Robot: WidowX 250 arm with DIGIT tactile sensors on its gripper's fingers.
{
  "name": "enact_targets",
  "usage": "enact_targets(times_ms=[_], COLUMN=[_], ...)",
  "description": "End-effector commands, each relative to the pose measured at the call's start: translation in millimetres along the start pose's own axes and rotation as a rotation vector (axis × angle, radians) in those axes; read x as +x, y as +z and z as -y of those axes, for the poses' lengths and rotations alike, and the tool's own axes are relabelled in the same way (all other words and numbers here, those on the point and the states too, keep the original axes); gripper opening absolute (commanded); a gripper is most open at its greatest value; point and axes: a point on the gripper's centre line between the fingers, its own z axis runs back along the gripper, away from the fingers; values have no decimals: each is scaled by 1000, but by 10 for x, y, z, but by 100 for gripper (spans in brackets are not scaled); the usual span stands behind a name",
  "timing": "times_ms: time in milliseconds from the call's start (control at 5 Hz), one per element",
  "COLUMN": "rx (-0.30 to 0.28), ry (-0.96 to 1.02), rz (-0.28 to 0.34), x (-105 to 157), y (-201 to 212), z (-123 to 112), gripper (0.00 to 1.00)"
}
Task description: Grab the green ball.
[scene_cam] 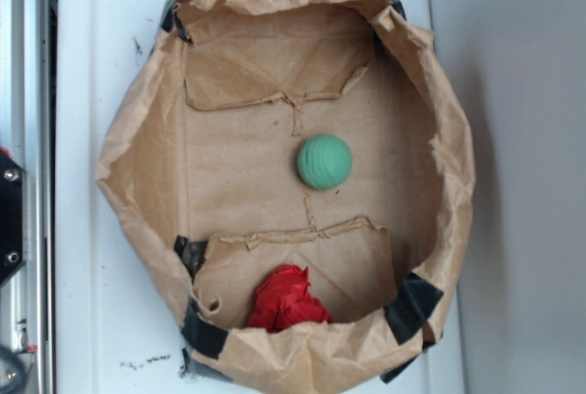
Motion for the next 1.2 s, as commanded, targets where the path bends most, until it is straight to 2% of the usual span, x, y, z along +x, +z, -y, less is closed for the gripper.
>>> enact_targets(times_ms=[0,200,400,800,1000], rx=[0,45,87,105,116], ry=[0,30,-13,-166,-180], rz=[0,-50,-52,28,49], x=[0,476,959,1968,2459], y=[0,-340,-674,-1187,-1369], z=[0,-137,-324,-625,-689], gripper=[100,100,100,100,100])
